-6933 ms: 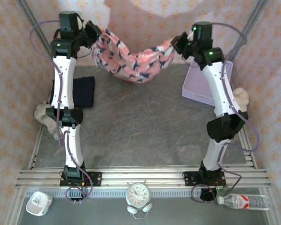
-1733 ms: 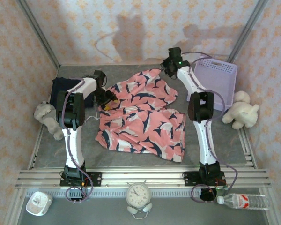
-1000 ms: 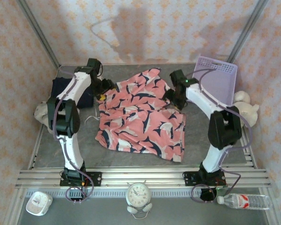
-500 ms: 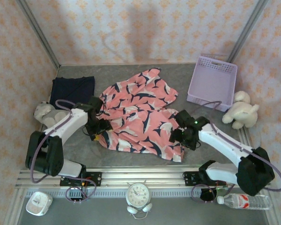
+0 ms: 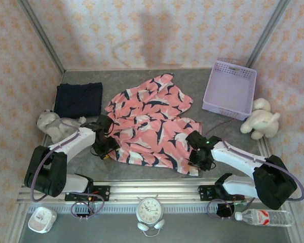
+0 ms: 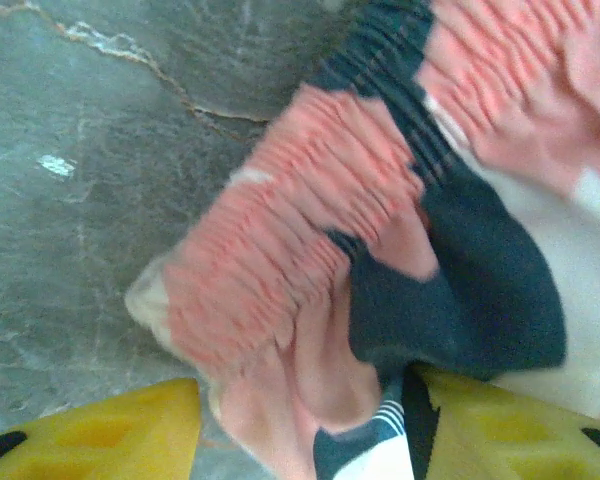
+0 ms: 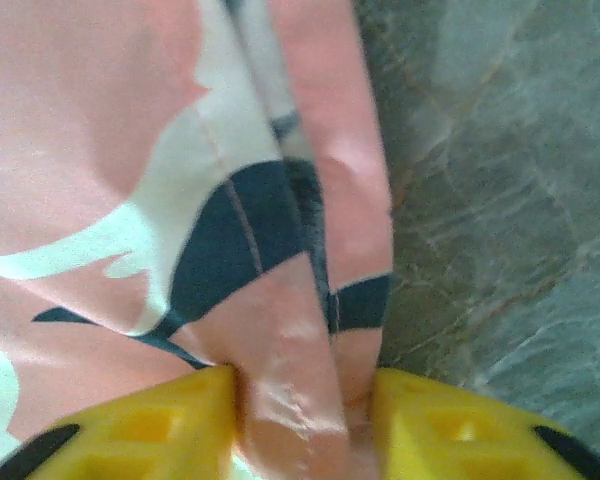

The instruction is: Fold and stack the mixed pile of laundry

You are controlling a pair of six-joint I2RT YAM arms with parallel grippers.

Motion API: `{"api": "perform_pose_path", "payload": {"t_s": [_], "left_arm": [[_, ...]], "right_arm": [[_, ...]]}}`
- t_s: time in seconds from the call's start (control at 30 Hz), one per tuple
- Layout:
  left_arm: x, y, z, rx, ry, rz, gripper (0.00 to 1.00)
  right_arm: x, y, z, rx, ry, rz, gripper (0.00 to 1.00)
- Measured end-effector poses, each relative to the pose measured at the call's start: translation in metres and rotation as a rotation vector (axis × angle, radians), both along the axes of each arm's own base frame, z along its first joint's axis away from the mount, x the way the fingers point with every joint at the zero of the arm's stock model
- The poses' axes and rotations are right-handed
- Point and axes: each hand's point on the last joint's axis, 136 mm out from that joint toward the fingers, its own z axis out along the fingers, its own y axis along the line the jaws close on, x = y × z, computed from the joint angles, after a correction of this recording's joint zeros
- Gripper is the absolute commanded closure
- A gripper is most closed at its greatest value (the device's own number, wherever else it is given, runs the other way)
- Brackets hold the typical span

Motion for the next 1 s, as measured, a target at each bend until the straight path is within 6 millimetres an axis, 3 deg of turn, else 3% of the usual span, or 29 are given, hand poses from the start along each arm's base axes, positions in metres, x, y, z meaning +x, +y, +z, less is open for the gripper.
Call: {"api": "perform_pose_path", "payload": {"t_s": [0.1,0.17,0.37,0.53,0.6,0.7,0.87,1.0], "left_arm": [[-0.004,0.002,-0.01,0.017,0.025,0.014,0.86],[-0.004,0.004,-0.009,0.027,0.023,0.02,1.0],[0.005,-0.002,0.009,0.01,-0.04,0.014,1.0],[0.047,-0.012,0.079,-0.039,-0.23,0.036,1.0],[0.071,-0.016,0.112,-0.052,-0.318,0.045,1.0],[0.101,-0.021,0.144,-0.06,-0.392,0.057,1.0],[0.142,-0.015,0.155,-0.04,-0.408,0.106,1.0],[0.17,0.006,0.152,-0.028,-0.403,0.193,1.0]], "right_arm": [[-0.001,-0.002,0.001,-0.011,0.003,0.006,0.98],[0.007,0.006,0.006,0.015,-0.021,0.02,1.0],[0.05,0.033,0.056,0.1,-0.156,0.045,1.0],[0.093,0.043,0.118,0.167,-0.292,0.037,1.0],[0.116,0.04,0.142,0.176,-0.334,0.026,1.0],[0.157,0.034,0.166,0.168,-0.361,0.011,1.0],[0.23,0.035,0.185,0.17,-0.373,0.006,1.0],[0.291,0.044,0.19,0.209,-0.39,-0.018,0.99]]}}
